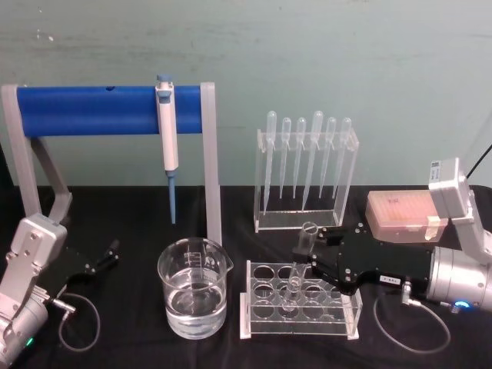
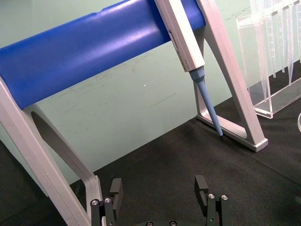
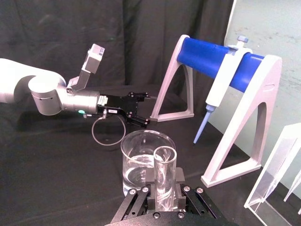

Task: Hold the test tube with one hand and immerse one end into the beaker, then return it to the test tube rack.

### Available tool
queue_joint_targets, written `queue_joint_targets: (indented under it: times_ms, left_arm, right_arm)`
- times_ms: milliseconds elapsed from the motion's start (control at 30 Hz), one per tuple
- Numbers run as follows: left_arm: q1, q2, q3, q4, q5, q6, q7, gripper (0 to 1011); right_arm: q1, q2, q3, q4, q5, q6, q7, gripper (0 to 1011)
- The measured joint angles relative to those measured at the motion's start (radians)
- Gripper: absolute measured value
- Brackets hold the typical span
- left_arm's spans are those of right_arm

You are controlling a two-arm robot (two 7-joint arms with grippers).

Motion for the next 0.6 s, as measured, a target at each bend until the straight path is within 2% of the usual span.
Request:
queue_joint_targets:
  times_ms: [600]
  left_arm:
    - [0.000, 0.000, 0.000, 0.000, 0.000, 0.000, 0.000, 1000]
  right_arm:
    - [-0.005, -0.015, -0.002, 0.041, -0.017, -0.014, -0.002, 241]
